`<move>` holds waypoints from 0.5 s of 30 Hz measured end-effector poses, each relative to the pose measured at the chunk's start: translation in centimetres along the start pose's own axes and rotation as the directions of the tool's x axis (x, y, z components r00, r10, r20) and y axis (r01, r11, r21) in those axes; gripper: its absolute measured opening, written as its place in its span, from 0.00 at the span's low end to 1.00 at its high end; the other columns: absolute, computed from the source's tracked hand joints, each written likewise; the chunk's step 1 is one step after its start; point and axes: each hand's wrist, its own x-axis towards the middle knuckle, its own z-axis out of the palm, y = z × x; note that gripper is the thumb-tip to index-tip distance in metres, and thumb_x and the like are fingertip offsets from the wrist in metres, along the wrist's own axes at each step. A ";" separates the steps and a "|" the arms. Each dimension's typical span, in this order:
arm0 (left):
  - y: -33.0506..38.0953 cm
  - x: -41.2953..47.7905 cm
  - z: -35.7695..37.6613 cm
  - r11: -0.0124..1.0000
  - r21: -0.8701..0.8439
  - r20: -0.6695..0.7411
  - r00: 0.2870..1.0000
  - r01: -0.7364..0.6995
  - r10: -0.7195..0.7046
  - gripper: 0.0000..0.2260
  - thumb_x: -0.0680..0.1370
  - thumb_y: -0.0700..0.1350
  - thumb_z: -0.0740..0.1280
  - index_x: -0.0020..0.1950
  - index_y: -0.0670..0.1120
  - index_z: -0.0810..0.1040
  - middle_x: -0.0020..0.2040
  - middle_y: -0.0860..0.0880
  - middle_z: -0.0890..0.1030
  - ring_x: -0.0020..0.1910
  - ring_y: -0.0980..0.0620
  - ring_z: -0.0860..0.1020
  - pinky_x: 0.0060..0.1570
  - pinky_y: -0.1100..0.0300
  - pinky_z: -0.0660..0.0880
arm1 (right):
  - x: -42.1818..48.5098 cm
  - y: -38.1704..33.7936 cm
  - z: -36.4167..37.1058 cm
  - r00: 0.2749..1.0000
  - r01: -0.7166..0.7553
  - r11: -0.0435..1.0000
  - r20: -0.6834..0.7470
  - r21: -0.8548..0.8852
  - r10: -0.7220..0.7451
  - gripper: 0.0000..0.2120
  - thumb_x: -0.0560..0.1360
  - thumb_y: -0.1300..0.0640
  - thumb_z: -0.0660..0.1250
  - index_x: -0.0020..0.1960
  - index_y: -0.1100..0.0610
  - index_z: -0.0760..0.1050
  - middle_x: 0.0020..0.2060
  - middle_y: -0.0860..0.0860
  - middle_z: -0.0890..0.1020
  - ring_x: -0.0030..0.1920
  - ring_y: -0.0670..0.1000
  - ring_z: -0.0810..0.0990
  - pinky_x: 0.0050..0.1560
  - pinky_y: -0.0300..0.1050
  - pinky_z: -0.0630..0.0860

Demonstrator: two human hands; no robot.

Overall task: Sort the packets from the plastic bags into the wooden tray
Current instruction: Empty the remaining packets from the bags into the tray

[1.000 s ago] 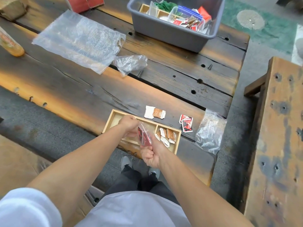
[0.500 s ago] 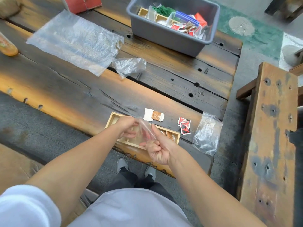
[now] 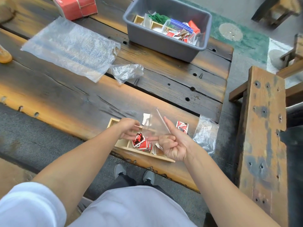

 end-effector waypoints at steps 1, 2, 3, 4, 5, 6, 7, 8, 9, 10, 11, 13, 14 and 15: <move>0.4 0.0 0.1 1.000 -0.021 0.033 0.999 0.005 -0.004 0.12 0.79 0.47 0.66 0.59 0.44 0.78 0.58 0.43 0.82 0.51 0.43 0.82 0.47 0.49 0.83 | -0.2 -0.4 -0.1 1.000 0.013 1.000 0.011 -0.026 -0.013 0.43 0.69 0.42 0.71 0.69 0.73 0.66 0.19 0.47 0.60 0.13 0.43 0.61 0.12 0.32 0.61; 1.0 -0.1 0.2 0.999 -0.044 0.081 0.997 0.017 -0.013 0.12 0.79 0.49 0.65 0.60 0.44 0.77 0.59 0.42 0.82 0.52 0.42 0.82 0.49 0.48 0.82 | -0.3 -0.7 -0.1 0.999 0.026 0.997 0.020 -0.070 -0.025 0.42 0.68 0.42 0.72 0.68 0.72 0.68 0.18 0.46 0.60 0.14 0.42 0.61 0.12 0.32 0.61; 1.5 -0.3 0.3 0.995 -0.089 0.149 0.988 0.039 -0.026 0.14 0.80 0.51 0.64 0.60 0.44 0.76 0.59 0.41 0.81 0.53 0.41 0.82 0.52 0.46 0.81 | -0.4 -1.0 0.0 0.999 0.043 0.988 0.017 -0.146 -0.041 0.40 0.68 0.41 0.72 0.67 0.71 0.69 0.18 0.46 0.59 0.14 0.42 0.60 0.12 0.32 0.59; 2.1 -0.5 0.5 0.988 -0.137 0.219 0.975 0.074 -0.043 0.16 0.80 0.53 0.64 0.60 0.43 0.75 0.59 0.40 0.81 0.54 0.40 0.82 0.54 0.45 0.80 | -0.3 -1.2 0.0 0.998 0.067 0.966 0.006 -0.248 -0.067 0.38 0.70 0.40 0.71 0.66 0.69 0.71 0.19 0.46 0.59 0.15 0.42 0.59 0.13 0.32 0.58; 2.8 -0.6 0.5 0.974 -0.191 0.300 0.952 0.118 -0.057 0.19 0.79 0.57 0.64 0.60 0.42 0.74 0.59 0.38 0.80 0.55 0.38 0.81 0.55 0.44 0.79 | -0.3 -1.5 0.2 0.994 0.096 0.922 -0.019 -0.374 -0.111 0.36 0.72 0.38 0.70 0.66 0.66 0.72 0.19 0.46 0.59 0.16 0.42 0.59 0.14 0.32 0.58; 3.4 -0.6 0.4 0.963 -0.220 0.376 0.925 0.156 -0.064 0.24 0.78 0.60 0.64 0.61 0.41 0.74 0.60 0.37 0.80 0.56 0.36 0.81 0.55 0.43 0.79 | -0.3 -1.7 0.3 0.984 0.120 0.847 -0.053 -0.519 -0.172 0.34 0.73 0.36 0.68 0.65 0.64 0.72 0.20 0.46 0.60 0.18 0.43 0.58 0.16 0.34 0.58; 4.1 -0.5 0.4 0.952 -0.240 0.456 0.888 0.191 -0.063 0.29 0.76 0.64 0.64 0.63 0.41 0.73 0.62 0.35 0.79 0.58 0.35 0.80 0.55 0.42 0.79 | -0.3 -1.8 0.4 0.964 0.131 0.727 -0.083 -0.674 -0.252 0.33 0.74 0.35 0.67 0.63 0.62 0.73 0.21 0.46 0.61 0.19 0.44 0.59 0.18 0.36 0.59; 4.7 -0.5 0.3 0.947 -0.246 0.510 0.858 0.208 -0.056 0.33 0.75 0.66 0.64 0.67 0.41 0.71 0.64 0.34 0.78 0.60 0.34 0.79 0.55 0.41 0.79 | -0.3 -1.9 0.6 0.933 0.114 0.565 -0.107 -0.818 -0.343 0.32 0.73 0.33 0.67 0.61 0.60 0.72 0.21 0.46 0.63 0.20 0.45 0.60 0.21 0.37 0.62; 5.3 -0.4 0.2 0.939 -0.260 0.558 0.829 0.225 -0.044 0.36 0.74 0.67 0.64 0.68 0.39 0.69 0.65 0.34 0.76 0.61 0.33 0.78 0.55 0.40 0.79 | -0.2 -2.0 0.8 0.893 0.069 0.387 -0.116 -0.920 -0.436 0.32 0.73 0.32 0.66 0.61 0.59 0.71 0.22 0.47 0.66 0.20 0.46 0.63 0.23 0.37 0.64; 5.8 -0.4 0.2 0.936 -0.266 0.562 0.826 0.229 -0.042 0.37 0.74 0.67 0.65 0.67 0.36 0.67 0.65 0.32 0.76 0.61 0.33 0.78 0.53 0.40 0.80 | 0.1 -2.1 0.8 0.853 0.018 0.236 -0.108 -0.972 -0.511 0.32 0.73 0.32 0.66 0.62 0.58 0.70 0.24 0.48 0.69 0.21 0.47 0.66 0.24 0.37 0.67; 6.4 -0.4 0.2 0.932 -0.281 0.543 0.839 0.227 -0.040 0.36 0.74 0.63 0.67 0.65 0.34 0.65 0.63 0.31 0.76 0.59 0.33 0.79 0.51 0.40 0.80 | 0.4 -2.1 0.8 0.826 -0.014 0.140 -0.090 -0.990 -0.557 0.31 0.73 0.34 0.67 0.62 0.59 0.70 0.26 0.49 0.71 0.22 0.47 0.68 0.25 0.38 0.68; 7.1 -0.4 0.1 0.950 -0.266 0.486 0.874 0.165 -0.015 0.33 0.73 0.51 0.73 0.69 0.33 0.64 0.62 0.32 0.78 0.55 0.36 0.82 0.47 0.45 0.83 | 1.3 -2.0 0.9 0.795 -0.042 0.072 -0.077 -0.997 -0.602 0.30 0.74 0.36 0.68 0.62 0.60 0.72 0.32 0.50 0.74 0.26 0.49 0.72 0.26 0.41 0.71; 7.3 -0.3 0.1 0.970 -0.217 0.466 0.885 0.111 0.003 0.31 0.73 0.45 0.74 0.70 0.35 0.66 0.61 0.35 0.79 0.53 0.40 0.83 0.44 0.49 0.83 | 1.8 -1.9 0.9 0.783 -0.057 0.058 -0.081 -0.997 -0.616 0.31 0.74 0.35 0.68 0.64 0.59 0.72 0.35 0.50 0.76 0.28 0.49 0.74 0.28 0.42 0.73; 7.5 -0.2 0.1 0.982 -0.175 0.460 0.888 0.076 0.013 0.26 0.74 0.40 0.72 0.70 0.36 0.70 0.60 0.38 0.80 0.53 0.43 0.83 0.42 0.53 0.84 | 2.3 -1.8 0.8 0.774 -0.072 0.049 -0.087 -0.996 -0.627 0.34 0.73 0.34 0.67 0.67 0.57 0.72 0.39 0.51 0.79 0.31 0.50 0.76 0.30 0.43 0.74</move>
